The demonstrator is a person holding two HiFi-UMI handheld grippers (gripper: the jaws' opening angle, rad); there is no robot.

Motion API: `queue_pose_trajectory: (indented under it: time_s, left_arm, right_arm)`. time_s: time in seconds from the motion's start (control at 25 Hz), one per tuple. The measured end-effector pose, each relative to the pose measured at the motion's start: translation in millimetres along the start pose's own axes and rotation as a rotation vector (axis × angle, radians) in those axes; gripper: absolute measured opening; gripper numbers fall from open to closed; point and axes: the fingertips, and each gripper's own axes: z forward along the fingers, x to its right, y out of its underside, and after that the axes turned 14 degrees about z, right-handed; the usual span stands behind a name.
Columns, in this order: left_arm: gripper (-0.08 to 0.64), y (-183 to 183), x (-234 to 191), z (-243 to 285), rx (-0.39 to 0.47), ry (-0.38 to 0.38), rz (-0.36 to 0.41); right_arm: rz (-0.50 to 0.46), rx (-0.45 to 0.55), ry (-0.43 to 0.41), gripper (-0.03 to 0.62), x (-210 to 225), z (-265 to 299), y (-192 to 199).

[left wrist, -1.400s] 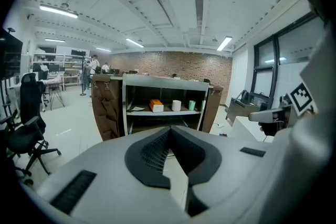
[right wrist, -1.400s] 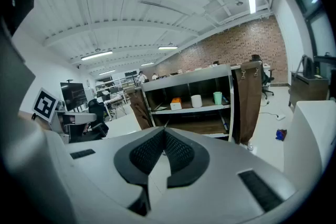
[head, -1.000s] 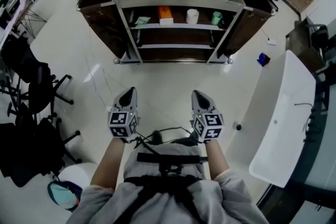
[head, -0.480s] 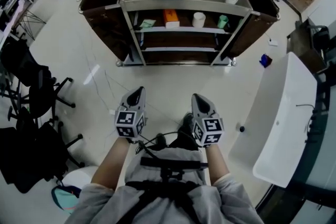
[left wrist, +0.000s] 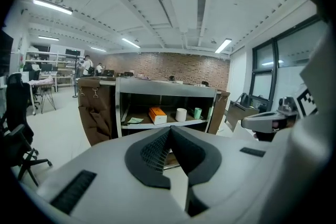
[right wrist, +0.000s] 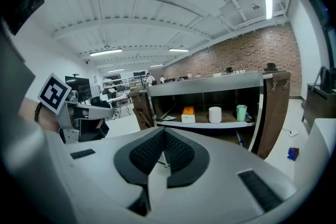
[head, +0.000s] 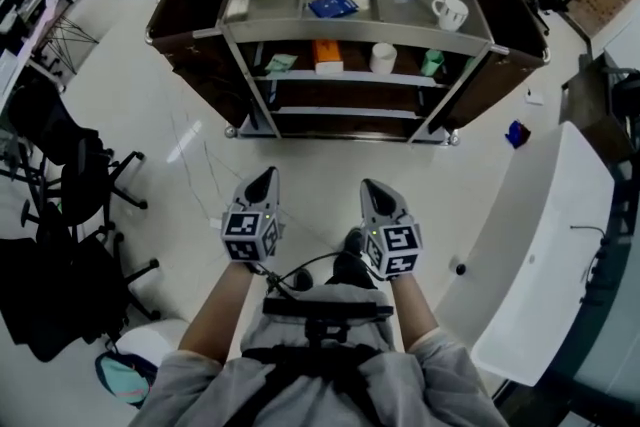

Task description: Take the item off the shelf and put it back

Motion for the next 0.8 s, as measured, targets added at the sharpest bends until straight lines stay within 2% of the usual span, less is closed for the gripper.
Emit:
queue_pose_trajectory:
  time_s: [0.24, 0.52, 0.8]
  left_arm:
    - [0.006, -16.8, 2.2, 49.0, -0.015, -0.050, -0.047]
    - [0.008, -23.6, 9.5, 100.2, -0.046, -0.095, -0.119]
    - [0.006, -6.8, -8.8, 158.4, -0.076, -0.057, -0.289]
  right_arm:
    - [-0.016, -0.033, -0.061, 0.009, 29.5, 33.2, -28.7]
    - [-0.070, -0.071, -0.138, 0.009, 53.2, 74.1, -40.9]
    - [-0.096, -0.090, -0.156, 0.009, 50.7, 120.1, -44.5]
